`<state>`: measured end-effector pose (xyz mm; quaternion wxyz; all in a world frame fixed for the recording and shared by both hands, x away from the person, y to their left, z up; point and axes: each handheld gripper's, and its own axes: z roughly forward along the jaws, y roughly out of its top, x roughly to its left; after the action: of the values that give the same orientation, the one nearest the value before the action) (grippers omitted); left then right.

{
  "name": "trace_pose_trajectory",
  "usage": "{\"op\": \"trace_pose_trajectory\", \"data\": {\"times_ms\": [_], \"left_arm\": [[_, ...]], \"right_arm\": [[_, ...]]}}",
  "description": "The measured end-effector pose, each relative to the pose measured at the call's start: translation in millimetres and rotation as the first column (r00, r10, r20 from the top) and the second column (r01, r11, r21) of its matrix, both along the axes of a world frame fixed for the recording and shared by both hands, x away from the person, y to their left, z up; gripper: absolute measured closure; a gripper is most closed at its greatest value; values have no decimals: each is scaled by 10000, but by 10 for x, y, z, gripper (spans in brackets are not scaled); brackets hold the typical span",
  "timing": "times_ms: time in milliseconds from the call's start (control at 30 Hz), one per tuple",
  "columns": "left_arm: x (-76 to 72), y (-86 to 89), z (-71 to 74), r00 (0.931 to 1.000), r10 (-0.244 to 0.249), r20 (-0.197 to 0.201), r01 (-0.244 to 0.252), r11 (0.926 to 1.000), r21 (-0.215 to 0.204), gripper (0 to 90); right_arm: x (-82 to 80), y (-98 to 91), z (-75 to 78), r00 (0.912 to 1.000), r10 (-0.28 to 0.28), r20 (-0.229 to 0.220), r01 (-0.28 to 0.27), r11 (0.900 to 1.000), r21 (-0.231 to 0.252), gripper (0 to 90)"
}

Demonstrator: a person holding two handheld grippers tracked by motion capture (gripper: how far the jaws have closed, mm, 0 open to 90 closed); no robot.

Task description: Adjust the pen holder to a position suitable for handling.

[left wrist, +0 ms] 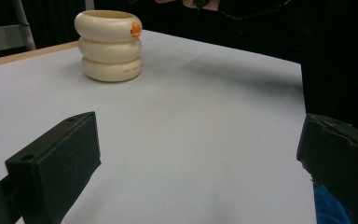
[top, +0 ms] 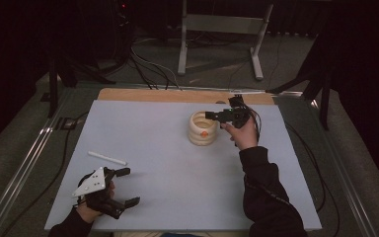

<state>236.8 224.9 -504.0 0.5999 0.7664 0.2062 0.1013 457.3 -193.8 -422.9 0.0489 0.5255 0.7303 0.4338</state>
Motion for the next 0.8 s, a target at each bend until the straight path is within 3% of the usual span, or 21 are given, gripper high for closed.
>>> {"op": "trace_pose_trajectory", "data": {"times_ms": [100,200,267,300,367,400,467,567,700,800], "left_arm": [[-5,-3,1,10000,-27,27,27,10000,50,1],[-1,2,2,10000,5,3,-5,10000,-27,1],[-2,4,-1,10000,-15,-13,15,10000,-22,1],[-3,4,1,10000,-20,10,20,10000,-12,1],[-1,5,2,10000,-22,26,22,10000,-16,1],[-1,6,1,10000,-4,0,4,10000,-54,1],[-3,5,-1,10000,-23,-6,23,10000,-7,1],[0,5,-1,10000,-21,-11,21,10000,-17,1],[-2,4,-2,10000,-27,0,27,10000,16,0],[2,6,-7,10000,-15,-13,15,10000,16,1]], "right_arm": [[22,0,-7,9994,-200,-282,200,9998,-3,151],[92,15,-43,9940,-620,-896,603,9979,-221,229],[103,15,-52,9927,-676,-995,654,9975,-261,240],[128,20,-75,9895,-830,-1179,790,9961,-381,307],[128,20,-75,9895,-830,-1179,790,9961,-381,307],[151,29,-109,9846,-1032,-1409,970,9940,-499,374],[164,45,-132,9823,-1098,-1520,1006,9926,-674,402],[171,53,-140,9815,-1108,-1564,998,9921,-766,409],[193,91,-161,9760,-1374,-1689,1146,9838,-1379,558],[201,115,-160,9712,-1424,-1911,1125,9808,-1592,609]]}}
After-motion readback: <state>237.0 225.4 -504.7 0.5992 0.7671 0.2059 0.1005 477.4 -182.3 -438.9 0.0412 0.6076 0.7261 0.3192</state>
